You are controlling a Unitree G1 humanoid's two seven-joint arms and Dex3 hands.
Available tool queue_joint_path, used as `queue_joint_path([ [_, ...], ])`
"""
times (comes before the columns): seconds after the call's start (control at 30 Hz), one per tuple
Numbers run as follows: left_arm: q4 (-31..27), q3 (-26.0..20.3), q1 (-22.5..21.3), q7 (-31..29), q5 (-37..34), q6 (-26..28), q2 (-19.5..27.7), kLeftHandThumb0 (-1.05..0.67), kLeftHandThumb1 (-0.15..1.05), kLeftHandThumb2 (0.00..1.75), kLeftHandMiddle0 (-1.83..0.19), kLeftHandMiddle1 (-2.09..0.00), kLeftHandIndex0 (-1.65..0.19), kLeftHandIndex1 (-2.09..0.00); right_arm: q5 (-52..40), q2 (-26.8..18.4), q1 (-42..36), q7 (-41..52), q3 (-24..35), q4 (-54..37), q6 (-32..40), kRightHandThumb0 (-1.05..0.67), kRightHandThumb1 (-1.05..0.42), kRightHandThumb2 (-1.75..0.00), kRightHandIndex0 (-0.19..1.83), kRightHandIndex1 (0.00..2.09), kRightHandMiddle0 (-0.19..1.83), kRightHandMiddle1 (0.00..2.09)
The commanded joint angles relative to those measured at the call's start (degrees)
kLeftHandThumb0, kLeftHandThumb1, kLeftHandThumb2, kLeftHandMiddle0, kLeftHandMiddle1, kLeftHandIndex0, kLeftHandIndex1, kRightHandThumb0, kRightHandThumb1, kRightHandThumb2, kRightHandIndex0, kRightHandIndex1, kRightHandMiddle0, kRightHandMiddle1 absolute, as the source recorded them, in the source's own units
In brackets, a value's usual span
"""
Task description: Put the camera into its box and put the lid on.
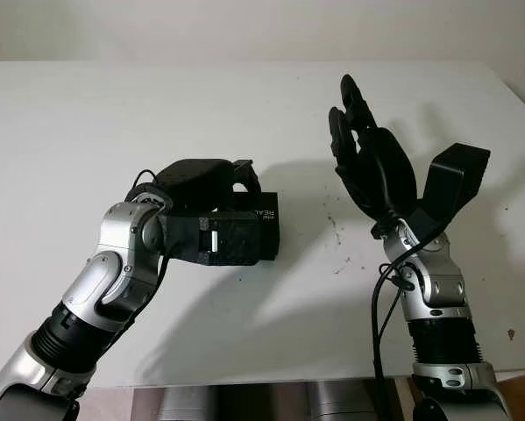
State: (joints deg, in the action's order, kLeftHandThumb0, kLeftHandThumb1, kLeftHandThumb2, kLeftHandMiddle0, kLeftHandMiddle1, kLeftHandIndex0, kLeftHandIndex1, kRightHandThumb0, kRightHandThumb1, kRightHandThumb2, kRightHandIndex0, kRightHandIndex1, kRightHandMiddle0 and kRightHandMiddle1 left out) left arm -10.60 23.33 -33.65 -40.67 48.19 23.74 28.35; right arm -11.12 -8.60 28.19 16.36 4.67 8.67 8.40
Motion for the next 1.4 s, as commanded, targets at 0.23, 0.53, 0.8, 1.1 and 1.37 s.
queue_joint_path([
  [0.23, -1.62, 3.63, -2.00, -13.45, 6.97, 4.26, 0.80, -0.95, 1.05, 0.50, 0.19, -0.01, 0.19, -0.01, -0.05, -0.57, 0.93, 0.11, 0.30, -0.41, -0.30, -0.70, -1.05, -0.54, -0.19, 0.00, -0.19, 0.00],
  [0.53, -1.84, 2.62, -1.22, -15.55, 6.67, 1.15, 1.44, -1.00, 1.05, 0.52, 0.19, 0.00, 0.19, 0.00, 0.11, -0.74, 0.93, 0.05, 0.22, -0.36, -0.41, -0.71, -1.05, -0.53, -0.19, 0.00, -0.19, 0.00],
  [0.8, -4.36, -3.29, 0.25, -16.71, -1.01, 1.20, 1.66, -0.97, 1.05, 0.54, 0.19, 0.00, 0.19, 0.00, 0.23, -1.02, 0.81, 0.07, 0.31, -0.63, -0.31, -0.71, -1.05, -0.53, -0.19, 0.00, -0.19, 0.00],
  [1.1, -7.34, -22.96, 1.32, -15.10, -26.71, 9.30, 1.38, -0.80, 1.05, 0.58, 0.19, 0.00, 0.19, 0.00, 0.60, -2.58, 0.57, 0.06, 0.99, -1.02, -0.90, -0.72, -1.05, -0.52, -0.19, 0.00, -0.19, 0.00],
  [1.37, -10.40, -37.66, 7.63, -2.85, -45.25, 14.50, -3.04, -0.59, 1.05, 0.69, 0.19, 0.00, 0.19, 0.00, 0.52, -2.89, 0.29, 0.60, 1.14, -0.29, -2.28, -0.72, -1.05, -0.51, -0.19, 0.00, -0.19, 0.00],
])
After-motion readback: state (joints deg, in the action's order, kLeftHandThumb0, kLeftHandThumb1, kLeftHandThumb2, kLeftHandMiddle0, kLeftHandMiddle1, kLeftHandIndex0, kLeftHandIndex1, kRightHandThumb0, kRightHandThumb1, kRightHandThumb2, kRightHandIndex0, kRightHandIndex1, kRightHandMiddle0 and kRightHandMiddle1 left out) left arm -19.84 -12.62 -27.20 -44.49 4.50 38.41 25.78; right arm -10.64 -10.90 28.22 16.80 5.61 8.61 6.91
